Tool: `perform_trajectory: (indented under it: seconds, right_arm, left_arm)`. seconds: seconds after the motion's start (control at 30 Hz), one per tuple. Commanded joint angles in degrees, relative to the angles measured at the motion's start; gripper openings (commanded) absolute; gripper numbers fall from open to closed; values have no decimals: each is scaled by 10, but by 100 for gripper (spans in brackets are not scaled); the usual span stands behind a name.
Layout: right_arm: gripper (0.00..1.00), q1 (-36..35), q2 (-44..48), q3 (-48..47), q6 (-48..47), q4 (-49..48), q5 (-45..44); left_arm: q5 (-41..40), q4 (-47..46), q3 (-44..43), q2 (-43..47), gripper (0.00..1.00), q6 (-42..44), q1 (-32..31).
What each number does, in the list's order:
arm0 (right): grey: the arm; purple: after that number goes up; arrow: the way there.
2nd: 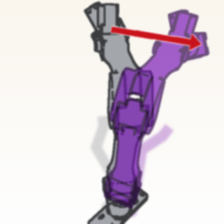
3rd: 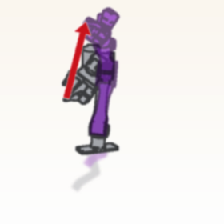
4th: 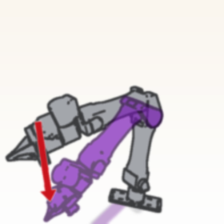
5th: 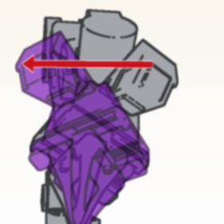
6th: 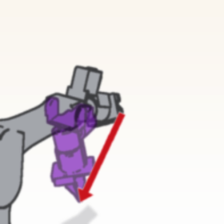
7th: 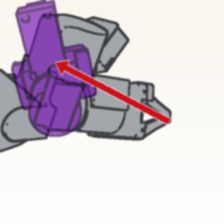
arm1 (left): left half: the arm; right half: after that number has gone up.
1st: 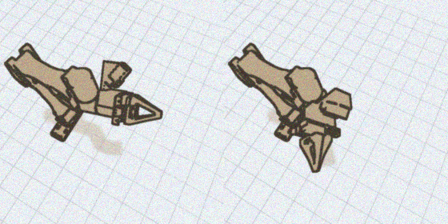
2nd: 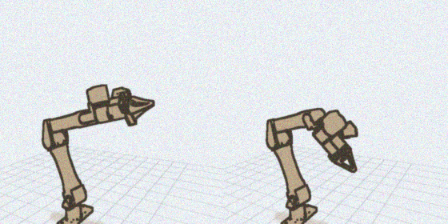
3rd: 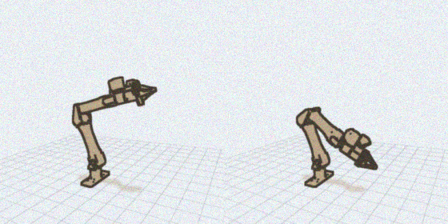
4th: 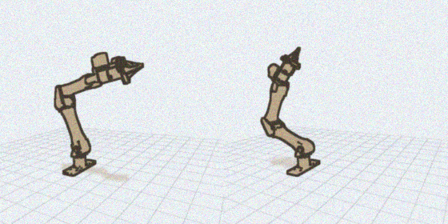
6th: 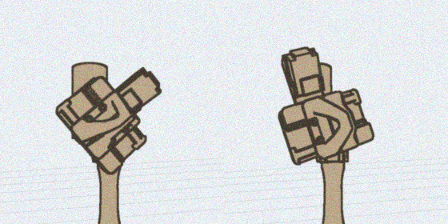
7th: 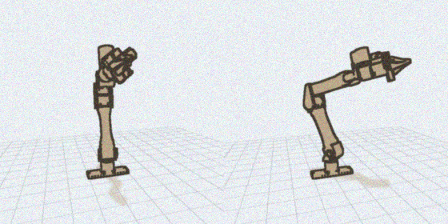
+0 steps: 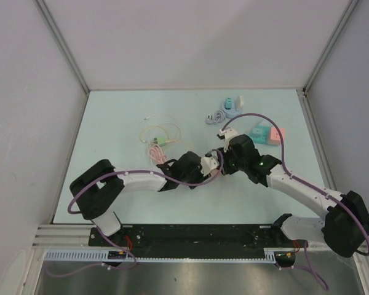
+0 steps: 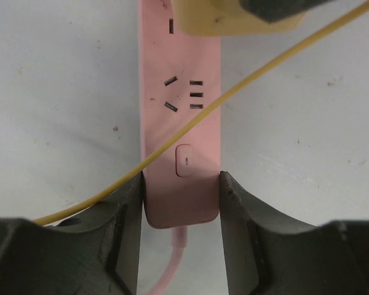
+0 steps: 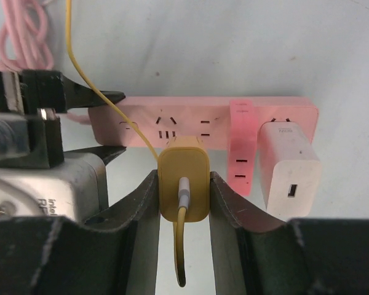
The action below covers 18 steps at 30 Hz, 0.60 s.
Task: Insert the plug
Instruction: Insert the plug into the socket.
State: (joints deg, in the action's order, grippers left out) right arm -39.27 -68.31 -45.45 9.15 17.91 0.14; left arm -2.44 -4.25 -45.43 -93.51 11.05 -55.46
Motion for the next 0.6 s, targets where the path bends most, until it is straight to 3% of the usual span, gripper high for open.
perform_trajectory:
  seconds: [0.0,0.2,0.57]
  right_arm:
    - [0,-3,-23,-30,-33,-36,-43]
    - [0,-7,-59,-32,-53,-58,-72]
    - [0,-10,-123,-32,-57,-98,-25]
  left_arm:
    - [105,38,-52,-28,24,-47,18]
    - [128,86,-83,-58,24,-75,32]
    - [151,93,-80,-64,24,-107,64]
